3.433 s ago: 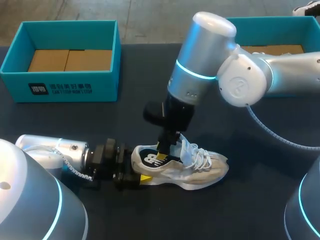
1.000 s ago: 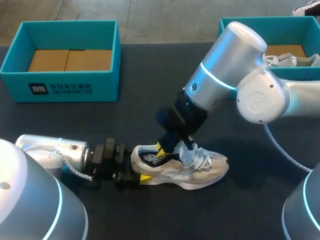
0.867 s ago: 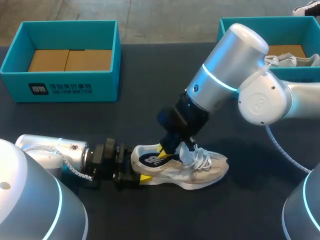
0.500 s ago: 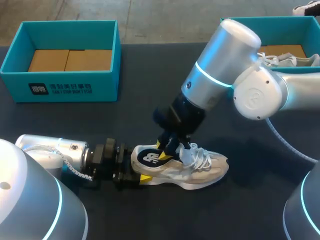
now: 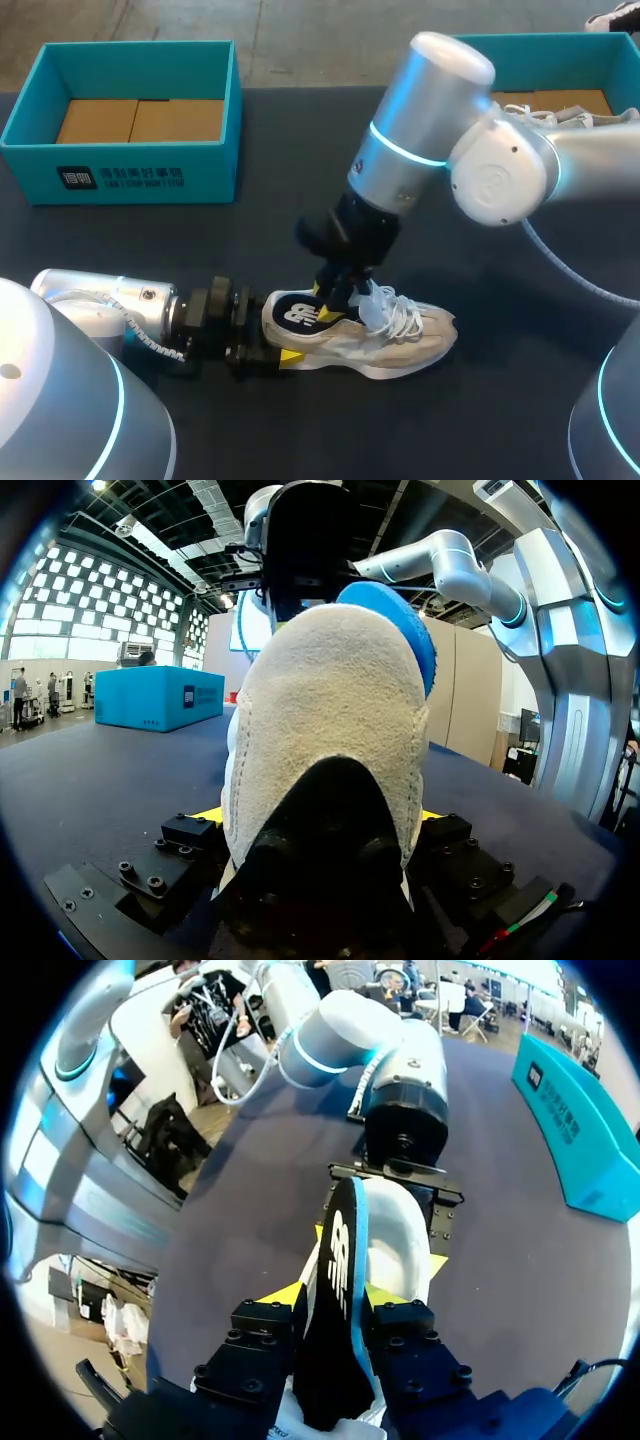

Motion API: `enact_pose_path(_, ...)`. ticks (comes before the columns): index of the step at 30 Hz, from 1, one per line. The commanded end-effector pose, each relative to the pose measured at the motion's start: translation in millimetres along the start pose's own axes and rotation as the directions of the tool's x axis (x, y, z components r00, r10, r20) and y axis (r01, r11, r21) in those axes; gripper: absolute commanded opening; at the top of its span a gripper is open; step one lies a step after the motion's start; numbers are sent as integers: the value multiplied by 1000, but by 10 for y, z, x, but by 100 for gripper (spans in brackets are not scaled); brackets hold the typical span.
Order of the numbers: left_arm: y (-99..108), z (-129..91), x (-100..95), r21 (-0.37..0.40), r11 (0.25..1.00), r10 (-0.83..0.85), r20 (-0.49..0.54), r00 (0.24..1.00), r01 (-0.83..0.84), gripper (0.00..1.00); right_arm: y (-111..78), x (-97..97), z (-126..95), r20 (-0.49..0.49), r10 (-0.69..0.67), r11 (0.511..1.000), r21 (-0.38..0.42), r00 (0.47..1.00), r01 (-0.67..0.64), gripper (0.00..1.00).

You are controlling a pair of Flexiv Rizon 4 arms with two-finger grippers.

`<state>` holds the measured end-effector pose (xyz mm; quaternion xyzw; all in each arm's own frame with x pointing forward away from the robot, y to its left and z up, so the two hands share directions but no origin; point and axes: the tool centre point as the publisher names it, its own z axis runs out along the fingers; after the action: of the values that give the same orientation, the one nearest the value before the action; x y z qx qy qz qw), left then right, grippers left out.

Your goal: Take the shoe out of the shoebox, open the shoe tongue, remove and reinsert the insole, then place the shoe into the shoebox

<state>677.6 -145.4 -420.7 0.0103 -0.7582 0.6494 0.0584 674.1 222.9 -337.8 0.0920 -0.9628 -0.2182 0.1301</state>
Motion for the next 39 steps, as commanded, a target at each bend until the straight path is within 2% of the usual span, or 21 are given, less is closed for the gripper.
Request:
enact_pose_path(1, 33, -15, -11, -1, 1000, 0, 1, 1000, 0, 0, 102, -102, 57, -28, 31, 997, 73, 999, -29, 33)
enact_pose_path(10, 33, -15, -11, -1, 1000, 0, 1, 1000, 0, 0, 89, -128, 144, -51, 50, 996, 77, 997, -46, 32)
enact_pose_path(19, 33, -15, -11, -1, 1000, 0, 1, 1000, 0, 0, -16, -61, 218, -67, 95, 994, 52, 993, -91, 30)
enact_pose_path(32, 33, -15, -11, -1, 1000, 0, 1, 1000, 0, 0, -115, -20, 221, -62, 131, 991, 22, 989, -130, 27)
enact_pose_path(35, 33, -15, -11, -1, 1000, 0, 1, 1000, 0, 0, -115, -37, 221, -61, 132, 991, 19, 989, -131, 18)
enact_pose_path(37, 33, -15, -11, -1, 1000, 0, 1, 1000, 0, 0, -116, -46, 217, -60, 131, 991, 17, 990, -130, 5)
enact_pose_path(39, 33, -15, -11, -1, 1000, 0, 1, 1000, 0, 0, -114, -52, 210, -60, 130, 991, 18, 990, -129, 0)
